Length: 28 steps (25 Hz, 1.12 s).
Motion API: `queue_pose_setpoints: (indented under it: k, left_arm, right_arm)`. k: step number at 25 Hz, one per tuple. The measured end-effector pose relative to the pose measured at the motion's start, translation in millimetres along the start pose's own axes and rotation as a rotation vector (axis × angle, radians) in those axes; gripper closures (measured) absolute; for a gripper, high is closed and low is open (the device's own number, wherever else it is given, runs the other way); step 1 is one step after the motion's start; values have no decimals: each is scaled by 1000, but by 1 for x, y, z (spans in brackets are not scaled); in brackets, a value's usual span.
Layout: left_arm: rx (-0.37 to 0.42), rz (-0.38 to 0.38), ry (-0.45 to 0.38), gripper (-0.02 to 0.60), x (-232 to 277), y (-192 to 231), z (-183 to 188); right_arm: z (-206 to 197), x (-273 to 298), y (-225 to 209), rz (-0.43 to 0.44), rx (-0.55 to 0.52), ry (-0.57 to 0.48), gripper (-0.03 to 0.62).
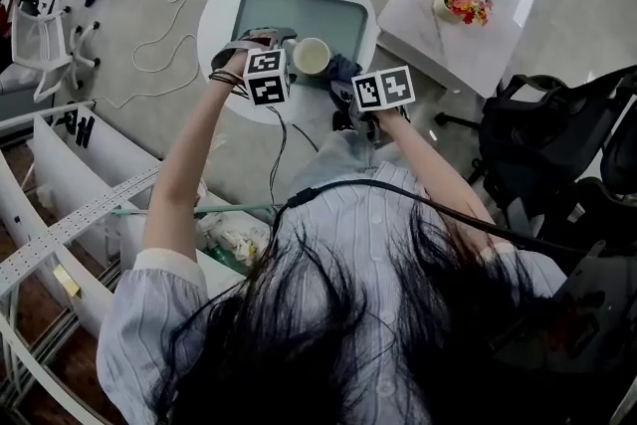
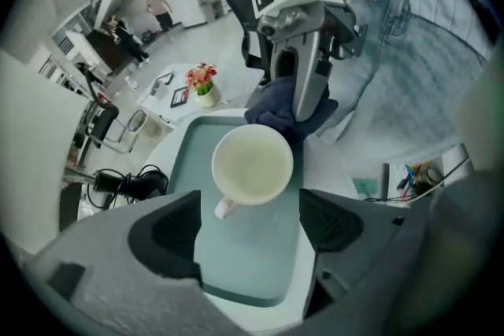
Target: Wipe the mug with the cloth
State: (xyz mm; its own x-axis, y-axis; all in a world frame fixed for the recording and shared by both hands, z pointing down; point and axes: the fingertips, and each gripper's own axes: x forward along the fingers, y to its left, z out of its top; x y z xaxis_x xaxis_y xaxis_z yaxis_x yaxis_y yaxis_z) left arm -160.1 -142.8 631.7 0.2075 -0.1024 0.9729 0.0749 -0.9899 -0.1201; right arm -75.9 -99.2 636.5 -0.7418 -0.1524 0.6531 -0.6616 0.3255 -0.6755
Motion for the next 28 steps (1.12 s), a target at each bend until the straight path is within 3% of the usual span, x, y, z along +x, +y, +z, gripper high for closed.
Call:
queue_pose_setpoints:
  k: [5,9,15,21,28]
  left_arm:
    - [89,-16,40,201,20,6,-2]
    - [38,-35,24,202,26,4,0]
    - [-128,-37,-22,210,31,-3,10]
    - [-439,2,-79,213,32,2,22]
    - [-690,-10,-106,218,25,6,32]
  right_arm:
    - [0,3,1,-6,4,2,500]
    - [0,4,5,-13,6,-5,500]
    - [2,2,0,-27,15,-20,500]
    - [6,3,-1,-35,17,-33,500]
    - [7,7,-2,-65,6,-31,500]
